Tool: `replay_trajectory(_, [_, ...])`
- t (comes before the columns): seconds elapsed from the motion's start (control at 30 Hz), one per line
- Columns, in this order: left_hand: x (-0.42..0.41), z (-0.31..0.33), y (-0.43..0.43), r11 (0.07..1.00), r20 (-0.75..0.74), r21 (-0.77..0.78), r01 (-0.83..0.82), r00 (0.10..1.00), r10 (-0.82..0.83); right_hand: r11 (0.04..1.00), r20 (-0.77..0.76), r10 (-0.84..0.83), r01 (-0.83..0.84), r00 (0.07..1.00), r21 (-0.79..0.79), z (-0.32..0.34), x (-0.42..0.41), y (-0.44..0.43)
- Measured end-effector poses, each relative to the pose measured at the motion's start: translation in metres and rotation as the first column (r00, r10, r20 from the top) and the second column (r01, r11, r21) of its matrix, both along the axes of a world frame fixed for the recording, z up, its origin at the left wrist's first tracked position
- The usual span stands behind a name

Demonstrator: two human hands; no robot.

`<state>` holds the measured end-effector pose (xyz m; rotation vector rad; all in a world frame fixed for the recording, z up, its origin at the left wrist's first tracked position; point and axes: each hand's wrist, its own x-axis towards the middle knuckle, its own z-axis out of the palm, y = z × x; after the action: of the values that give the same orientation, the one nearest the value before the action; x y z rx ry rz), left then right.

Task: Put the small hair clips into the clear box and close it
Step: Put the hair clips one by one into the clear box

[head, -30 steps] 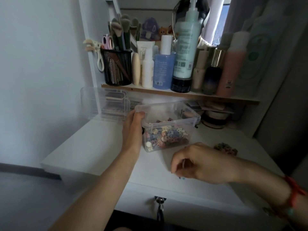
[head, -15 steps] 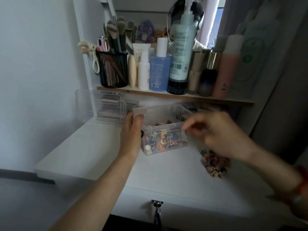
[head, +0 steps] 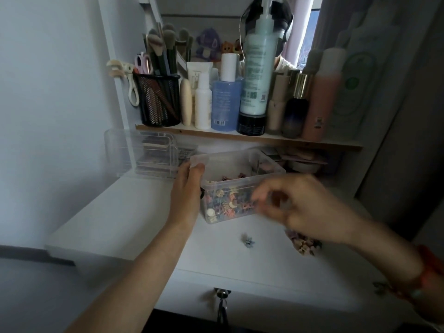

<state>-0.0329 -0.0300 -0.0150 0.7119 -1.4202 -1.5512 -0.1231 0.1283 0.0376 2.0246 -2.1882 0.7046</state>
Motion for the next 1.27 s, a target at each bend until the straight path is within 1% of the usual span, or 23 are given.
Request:
replay_trajectory(0.07, [0.001,0.0,0.0,1.0,-0.01,-0.003,0.001,1.0,-0.001,0.969,-0.024,0.096,-0.088,0.995,0.231,-0.014,0.008,-0.001])
replay_trajectory(0.1, [0.001,0.0,0.0,1.0,-0.013,-0.008,0.004,1.0,-0.004,0.948,-0.057,0.127,-0.104,0.99,0.3,-0.021,0.01,-0.003])
replay_trajectory(0.13, [0.001,0.0,0.0,1.0,-0.016,-0.012,0.008,1.0,-0.008,0.939,-0.087,0.144,-0.108,0.986,0.327,-0.026,0.011,-0.005])
replay_trajectory(0.2, [0.001,-0.001,0.001,1.0,-0.022,-0.01,0.012,1.0,-0.012,0.955,-0.073,0.128,-0.102,0.989,0.28,-0.02,0.01,-0.007])
replay_trajectory(0.23, [0.001,0.0,0.001,1.0,-0.026,-0.008,0.012,1.0,-0.013,0.976,-0.039,0.087,-0.078,0.995,0.205,-0.012,0.009,-0.008])
replay_trajectory(0.27, [0.001,0.0,0.001,1.0,-0.027,-0.009,0.014,1.0,-0.015,0.996,0.013,0.031,-0.032,0.999,0.089,-0.002,0.008,-0.01])
replay_trajectory(0.3, [0.001,0.0,0.001,1.0,-0.026,-0.013,0.011,1.0,-0.011,0.999,0.07,-0.027,0.03,0.997,-0.042,0.009,0.006,-0.013])
replay_trajectory(0.33, [0.001,0.0,0.001,1.0,-0.019,-0.014,0.01,1.0,-0.01,0.987,0.117,-0.076,0.091,0.99,-0.134,0.019,0.004,-0.015])
replay_trajectory(0.37, [0.001,0.001,0.001,1.0,-0.015,-0.014,0.009,1.0,-0.01,0.976,0.129,-0.115,0.136,0.985,-0.17,0.026,0.001,-0.019])
replay_trajectory(0.47, [0.001,0.002,0.002,1.0,-0.011,-0.006,0.013,1.0,-0.013,0.967,0.056,-0.204,0.21,0.977,-0.142,0.032,-0.011,-0.021])
replay_trajectory(0.57, [0.002,0.002,0.002,1.0,-0.016,-0.008,0.016,1.0,-0.016,0.941,0.138,-0.242,0.267,0.96,-0.207,0.029,-0.024,-0.01])
replay_trajectory(0.63, [0.002,0.001,0.002,1.0,-0.015,-0.01,0.016,1.0,-0.016,0.952,0.131,-0.284,0.296,0.95,-0.081,0.018,-0.029,-0.002])
replay_trajectory(0.7, [0.002,0.001,0.002,1.0,-0.012,-0.024,0.011,1.0,-0.011,0.932,0.0,-0.339,0.336,0.941,0.139,0.005,-0.033,0.003])
replay_trajectory(0.77, [0.001,0.002,0.003,1.0,-0.01,-0.02,0.006,1.0,-0.006,0.878,-0.149,-0.336,0.366,0.93,0.307,-0.008,-0.033,0.006])
replay_trajectory(0.87, [0.001,0.002,0.002,1.0,-0.021,-0.003,0.011,1.0,-0.011,0.858,-0.219,-0.324,0.384,0.92,0.341,-0.014,-0.033,0.004])
replay_trajectory(0.93, [0.002,0.001,0.002,1.0,-0.022,-0.001,0.018,1.0,-0.018,0.889,-0.153,-0.321,0.353,0.935,0.291,-0.01,-0.032,0.003])
replay_trajectory(0.97, [0.001,0.002,0.002,1.0,-0.022,-0.004,0.021,1.0,-0.021,0.914,-0.077,-0.32,0.329,0.944,0.236,-0.003,-0.033,0.003])
replay_trajectory(1.03, [0.001,0.002,0.003,1.0,-0.02,-0.003,0.021,1.0,-0.021,0.96,0.139,-0.276,0.267,0.951,0.085,0.015,-0.03,0.003])
replay_trajectory(1.07, [0.0,0.001,0.002,1.0,-0.02,-0.003,0.018,1.0,-0.018,0.968,0.224,-0.24,0.249,0.945,-0.013,0.025,-0.028,0.001])
replay_trajectory(1.1, [0.0,0.001,0.002,1.0,-0.02,-0.003,0.015,1.0,-0.015,0.965,0.267,-0.208,0.242,0.941,-0.1,0.031,-0.027,-0.003])
replay_trajectory(1.17, [0.001,0.001,0.002,1.0,-0.015,-0.009,0.01,1.0,-0.01,0.956,0.218,-0.209,0.246,0.953,-0.159,0.038,-0.024,-0.015])
replay_trajectory(1.24, [0.0,0.001,0.002,1.0,-0.015,-0.014,0.013,1.0,-0.013,0.951,0.118,-0.259,0.275,0.959,-0.139,0.035,-0.027,-0.023])
replay_trajectory(1.27, [0.0,0.001,0.002,1.0,-0.016,-0.011,0.012,1.0,-0.012,0.943,0.115,-0.287,0.302,0.951,-0.14,0.034,-0.031,-0.024])
